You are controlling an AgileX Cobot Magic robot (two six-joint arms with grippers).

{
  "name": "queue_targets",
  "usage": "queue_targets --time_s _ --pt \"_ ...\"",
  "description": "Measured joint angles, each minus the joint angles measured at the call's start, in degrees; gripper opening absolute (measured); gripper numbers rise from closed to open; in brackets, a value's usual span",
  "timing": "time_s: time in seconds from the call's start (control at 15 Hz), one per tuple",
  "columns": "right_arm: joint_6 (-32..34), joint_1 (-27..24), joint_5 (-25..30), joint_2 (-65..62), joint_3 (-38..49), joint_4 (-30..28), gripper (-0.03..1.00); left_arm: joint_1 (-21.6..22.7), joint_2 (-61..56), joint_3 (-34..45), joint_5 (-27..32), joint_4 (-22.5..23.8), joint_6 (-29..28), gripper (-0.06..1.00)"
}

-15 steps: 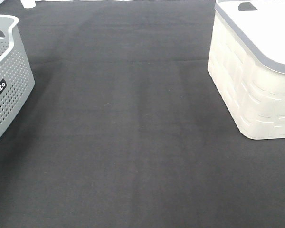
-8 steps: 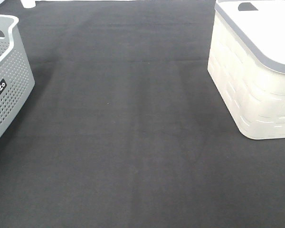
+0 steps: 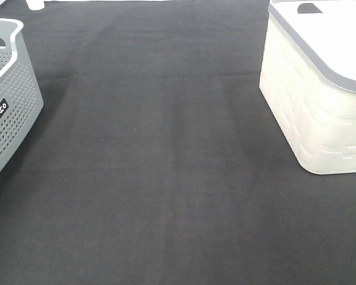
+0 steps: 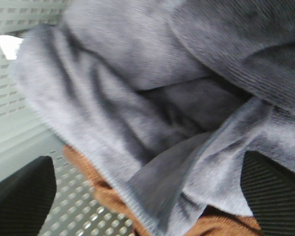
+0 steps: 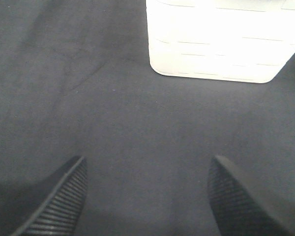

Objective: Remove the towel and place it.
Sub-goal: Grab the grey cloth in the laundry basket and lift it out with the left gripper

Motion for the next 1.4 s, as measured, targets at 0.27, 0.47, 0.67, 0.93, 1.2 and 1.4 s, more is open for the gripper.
queue_targets --time_s 0.27,0.47,0.67,0.93,1.2,1.4 --pt "0.0 0.0 0.0 0.0 0.0 0.0 0.68 0.0 2.1 0.0 0.0 0.0 0.3 0.72" --pt "0.0 0.0 0.0 0.0 0.0 0.0 0.68 0.0 2.7 -0.1 -0.1 -0.2 0.2 0.39" --pt "0.0 0.0 0.0 0.0 0.0 0.0 0.68 0.0 2.7 -0.1 -0.1 -0.3 -0.5 0.25" --pt "0.0 0.0 0.0 0.0 0.0 0.0 0.68 -0.6 2.7 -0.1 0.0 -2.9 -0.5 0.14" --pt "0.0 0.0 0.0 0.0 0.0 0.0 0.68 -0.7 1.8 -0.1 1.9 -3.2 -1.7 0.0" --pt "0.0 0.0 0.0 0.0 0.0 0.0 0.68 -0.7 -3.7 -0.1 2.5 -4.8 -7.8 0.0"
